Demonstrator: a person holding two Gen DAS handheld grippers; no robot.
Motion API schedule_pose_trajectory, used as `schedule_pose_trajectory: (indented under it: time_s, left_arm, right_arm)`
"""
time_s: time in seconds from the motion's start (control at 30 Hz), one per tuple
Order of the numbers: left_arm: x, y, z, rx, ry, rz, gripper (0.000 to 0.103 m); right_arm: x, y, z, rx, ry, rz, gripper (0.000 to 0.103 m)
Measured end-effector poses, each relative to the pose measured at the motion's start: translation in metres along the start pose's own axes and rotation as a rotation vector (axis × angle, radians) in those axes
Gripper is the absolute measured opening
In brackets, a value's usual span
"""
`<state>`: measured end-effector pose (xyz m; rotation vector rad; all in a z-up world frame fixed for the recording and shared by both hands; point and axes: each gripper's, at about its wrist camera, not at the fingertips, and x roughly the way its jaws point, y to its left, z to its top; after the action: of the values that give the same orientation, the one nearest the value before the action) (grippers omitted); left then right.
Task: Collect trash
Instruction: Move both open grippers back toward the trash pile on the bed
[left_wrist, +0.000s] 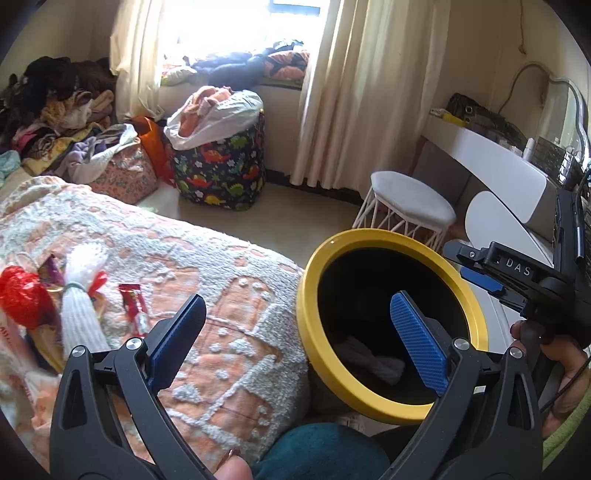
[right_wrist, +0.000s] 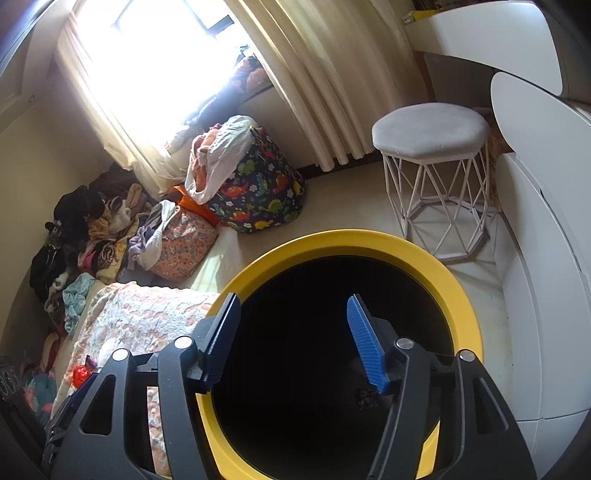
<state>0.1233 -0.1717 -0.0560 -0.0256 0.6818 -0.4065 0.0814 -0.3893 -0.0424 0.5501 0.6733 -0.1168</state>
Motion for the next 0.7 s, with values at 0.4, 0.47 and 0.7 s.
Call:
schedule_pose_trajectory:
  time_s: [0.4,0.47,0.7]
  left_arm:
    - [-0.039,0.030,0.002,-0.048,-0.076,0.053,0.092]
    - [-0.044,0.036,0.004,-0.060,-0.088,0.061,0.092]
    - [-0.060,0.056,0.008,-0.099,-0.124,0.094,0.092]
  right_arm:
    - [-0.013,0.035,-0.002,-0.081,-0.050,0.052,0.064]
    - [-0.015,0.040,-0.003,-0.095,-0.054,0.060,0.065]
    - [-0.018,0.061,-0.008,-0.142,-0.056,0.085,0.066]
